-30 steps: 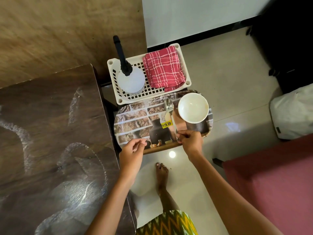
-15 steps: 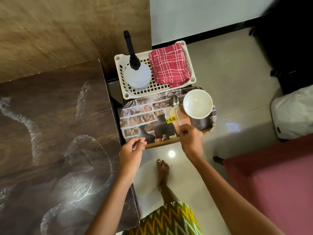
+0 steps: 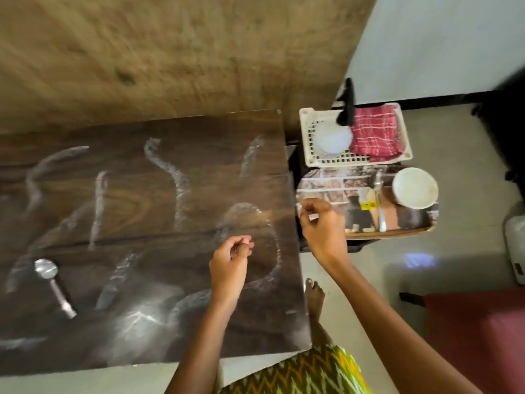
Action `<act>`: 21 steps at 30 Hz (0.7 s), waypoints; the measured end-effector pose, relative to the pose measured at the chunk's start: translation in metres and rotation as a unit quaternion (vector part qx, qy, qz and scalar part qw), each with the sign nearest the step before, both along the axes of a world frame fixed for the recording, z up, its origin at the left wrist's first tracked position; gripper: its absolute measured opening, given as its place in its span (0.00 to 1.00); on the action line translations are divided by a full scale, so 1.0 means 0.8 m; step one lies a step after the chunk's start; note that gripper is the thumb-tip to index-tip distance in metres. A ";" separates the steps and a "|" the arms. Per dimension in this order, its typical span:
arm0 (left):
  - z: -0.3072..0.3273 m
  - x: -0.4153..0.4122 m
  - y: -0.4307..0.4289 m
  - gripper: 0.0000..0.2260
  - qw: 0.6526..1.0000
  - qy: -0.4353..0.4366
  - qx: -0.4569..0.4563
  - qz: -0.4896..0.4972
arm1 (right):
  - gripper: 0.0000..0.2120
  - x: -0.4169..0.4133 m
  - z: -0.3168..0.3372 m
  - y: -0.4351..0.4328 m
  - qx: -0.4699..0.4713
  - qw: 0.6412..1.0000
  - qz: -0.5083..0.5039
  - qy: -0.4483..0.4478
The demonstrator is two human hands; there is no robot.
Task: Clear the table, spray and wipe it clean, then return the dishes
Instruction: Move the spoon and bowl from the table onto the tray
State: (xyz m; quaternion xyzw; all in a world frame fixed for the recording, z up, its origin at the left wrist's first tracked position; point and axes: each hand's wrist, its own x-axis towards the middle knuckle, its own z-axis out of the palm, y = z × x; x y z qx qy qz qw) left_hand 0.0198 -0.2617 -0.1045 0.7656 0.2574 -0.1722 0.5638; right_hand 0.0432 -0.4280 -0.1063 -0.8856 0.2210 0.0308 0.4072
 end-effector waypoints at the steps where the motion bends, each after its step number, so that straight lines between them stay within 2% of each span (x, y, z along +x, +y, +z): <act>1: -0.001 -0.007 0.025 0.07 1.000 0.004 0.001 0.005 | 0.08 -0.003 0.002 0.024 0.000 1.000 0.004 0.000; 8: -0.005 -0.060 0.236 0.06 0.999 0.033 0.042 -0.005 | 0.09 -0.034 -0.022 0.239 0.048 0.997 0.024 0.047; 12: -0.009 -0.072 0.308 0.07 0.996 0.060 0.059 0.023 | 0.08 -0.038 -0.049 0.344 0.082 0.990 0.060 0.093; 16: -0.025 -0.079 0.378 0.06 0.990 0.068 0.085 0.091 | 0.11 -0.027 -0.076 0.463 0.085 0.973 0.166 0.139; 21: -0.049 -0.090 0.429 0.08 0.976 0.060 0.118 0.170 | 0.15 -0.009 -0.103 0.573 0.082 0.945 0.260 0.182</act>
